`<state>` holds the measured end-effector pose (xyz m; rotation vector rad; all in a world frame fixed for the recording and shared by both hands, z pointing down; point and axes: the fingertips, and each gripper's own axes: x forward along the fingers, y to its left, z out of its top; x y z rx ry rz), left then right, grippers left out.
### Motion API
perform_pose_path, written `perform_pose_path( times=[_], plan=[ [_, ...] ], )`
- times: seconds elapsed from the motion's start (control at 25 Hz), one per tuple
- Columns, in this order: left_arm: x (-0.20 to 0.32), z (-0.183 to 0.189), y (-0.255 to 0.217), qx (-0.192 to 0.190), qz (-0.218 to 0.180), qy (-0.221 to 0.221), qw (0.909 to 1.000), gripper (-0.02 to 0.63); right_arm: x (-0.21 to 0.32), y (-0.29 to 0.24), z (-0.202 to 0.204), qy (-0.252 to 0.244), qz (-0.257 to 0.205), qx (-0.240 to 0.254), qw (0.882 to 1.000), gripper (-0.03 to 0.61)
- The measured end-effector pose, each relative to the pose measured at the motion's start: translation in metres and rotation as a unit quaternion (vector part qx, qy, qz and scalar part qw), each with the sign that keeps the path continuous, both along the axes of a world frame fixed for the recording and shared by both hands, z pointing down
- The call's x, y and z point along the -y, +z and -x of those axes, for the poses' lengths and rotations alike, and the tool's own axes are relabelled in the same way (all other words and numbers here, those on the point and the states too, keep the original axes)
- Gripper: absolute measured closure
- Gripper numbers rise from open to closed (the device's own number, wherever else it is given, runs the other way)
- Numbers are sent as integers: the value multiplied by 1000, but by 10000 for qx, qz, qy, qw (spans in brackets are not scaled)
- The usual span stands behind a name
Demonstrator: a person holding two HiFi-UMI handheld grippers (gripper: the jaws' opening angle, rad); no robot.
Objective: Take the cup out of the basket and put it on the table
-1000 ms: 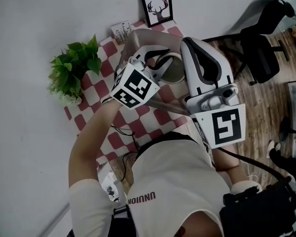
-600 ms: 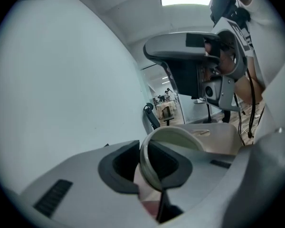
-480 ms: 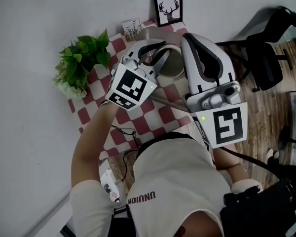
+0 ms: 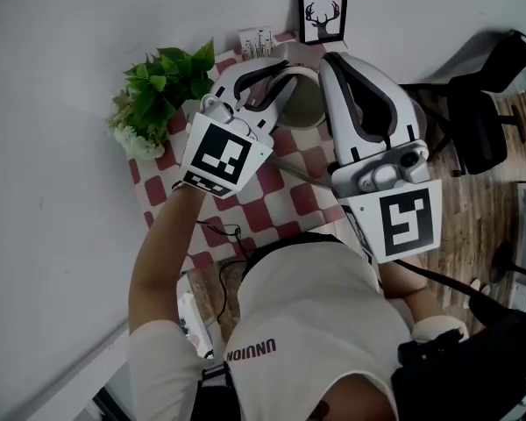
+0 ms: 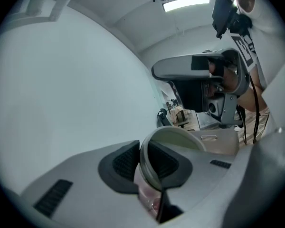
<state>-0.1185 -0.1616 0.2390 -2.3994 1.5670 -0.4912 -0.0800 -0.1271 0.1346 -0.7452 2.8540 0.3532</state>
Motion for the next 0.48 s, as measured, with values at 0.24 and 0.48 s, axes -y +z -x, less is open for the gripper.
perform_pose_path(
  times=[0.24, 0.48],
  plan=[
    [-21, 20, -14, -105, -176, -339, 9992, 549, -17, -1, 14, -309, -71, -62, 9995, 560],
    [-43, 40, -25, -113, -352, -726, 9967, 549, -34, -6, 26, -585, -159, 15, 9982, 560]
  ],
)
